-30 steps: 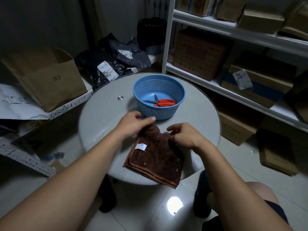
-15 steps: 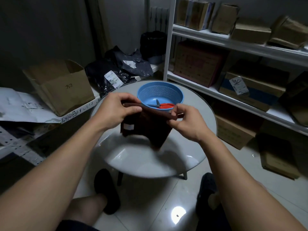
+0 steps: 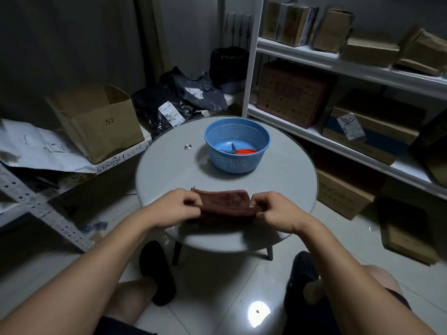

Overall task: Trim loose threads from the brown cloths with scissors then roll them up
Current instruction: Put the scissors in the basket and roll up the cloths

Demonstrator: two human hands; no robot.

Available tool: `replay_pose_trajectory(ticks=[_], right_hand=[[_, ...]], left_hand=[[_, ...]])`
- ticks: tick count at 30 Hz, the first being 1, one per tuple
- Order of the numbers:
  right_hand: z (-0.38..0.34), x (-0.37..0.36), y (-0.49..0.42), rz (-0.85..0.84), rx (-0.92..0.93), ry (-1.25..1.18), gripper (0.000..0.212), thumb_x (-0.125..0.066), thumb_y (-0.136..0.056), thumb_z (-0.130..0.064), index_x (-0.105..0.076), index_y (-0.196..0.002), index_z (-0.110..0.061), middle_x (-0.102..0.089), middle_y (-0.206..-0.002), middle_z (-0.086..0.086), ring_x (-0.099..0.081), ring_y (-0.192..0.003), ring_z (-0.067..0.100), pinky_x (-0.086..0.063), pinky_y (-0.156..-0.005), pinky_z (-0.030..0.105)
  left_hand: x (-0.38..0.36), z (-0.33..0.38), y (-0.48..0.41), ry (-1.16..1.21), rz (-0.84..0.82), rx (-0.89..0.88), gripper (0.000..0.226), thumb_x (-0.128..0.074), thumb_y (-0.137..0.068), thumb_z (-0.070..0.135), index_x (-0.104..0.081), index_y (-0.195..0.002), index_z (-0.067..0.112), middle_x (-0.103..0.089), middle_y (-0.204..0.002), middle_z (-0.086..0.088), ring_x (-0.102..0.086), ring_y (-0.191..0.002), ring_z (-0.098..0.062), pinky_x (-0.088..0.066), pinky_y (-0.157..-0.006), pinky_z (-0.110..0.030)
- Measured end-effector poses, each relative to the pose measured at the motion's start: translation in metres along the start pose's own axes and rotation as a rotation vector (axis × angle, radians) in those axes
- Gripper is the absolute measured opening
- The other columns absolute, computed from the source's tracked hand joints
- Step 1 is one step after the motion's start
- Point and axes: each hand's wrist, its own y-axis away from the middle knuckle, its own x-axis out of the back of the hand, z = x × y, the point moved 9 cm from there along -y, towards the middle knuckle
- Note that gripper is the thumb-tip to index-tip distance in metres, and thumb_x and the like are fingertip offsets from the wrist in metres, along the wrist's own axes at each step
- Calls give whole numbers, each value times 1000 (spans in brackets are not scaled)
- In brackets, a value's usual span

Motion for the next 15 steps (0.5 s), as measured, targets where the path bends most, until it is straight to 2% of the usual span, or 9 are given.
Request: replay_pose_trajectory(ticks=[2,4,6,9,11,13,15], right_hand=[[10,1,-8,31,-68,-93,7,-64,-82,-7,-62,-84,-13,-64,-77,-1,-57,-74,15,-47,-69,29],[21,2,-20,111,-136,-161,2,-65,-92,-15,-63,-93,-16,-70,-88,2,-61,-82,19,-47,-73,31],[30,0,-32,185,-186,-163,7,-64,-97,-24,-61,-98,-18,-73,-92,5,-64,-84,22,-44,-72,30],[39,-5,-44,304,-260,-147,16,-69,-94,-32,-60,-96,-19,-74,-88,5,-65,-84,26,-46,-73,30],[40,-7,-45,380,-300,-114,22,-71,-91,-37,-61,-98,-19,-75,-93,8,-67,-90,30,-51,-78,34],[38,-6,-41,439,-324,-20,31,-71,-89,-42,-61,-107,-19,-75,-100,9,-67,-98,32,-53,-81,36],[36,-4,-37,469,-356,76,42,-71,-87,-49,-64,-112,-16,-74,-106,9,-66,-103,32,-53,-83,38]], left_hand=[[5,-5,-10,99,75,68,29,-59,-65,38,-67,-74,12,-58,-66,2,-52,-65,-15,-40,-66,-33],[8,-16,-20,143,168,152,24,-59,-76,31,-62,-71,8,-55,-65,-2,-50,-64,-16,-38,-63,-33],[9,-30,-30,150,251,226,23,-62,-81,26,-61,-69,7,-57,-63,-2,-53,-65,-20,-39,-62,-33],[6,-42,-34,31,340,332,21,-67,-84,24,-61,-71,9,-62,-67,-4,-60,-74,-28,-39,-64,-34],[7,-39,-27,-55,429,347,15,-69,-83,28,-64,-87,15,-68,-79,-6,-64,-85,-31,-43,-69,-33],[10,-28,-18,-174,531,273,31,-72,-82,31,-58,-108,22,-68,-94,-7,-64,-91,-32,-48,-78,-39],[7,-18,-13,-353,560,163,41,-74,-82,31,-55,-118,24,-62,-107,-6,-63,-99,-32,-47,-88,-45]])
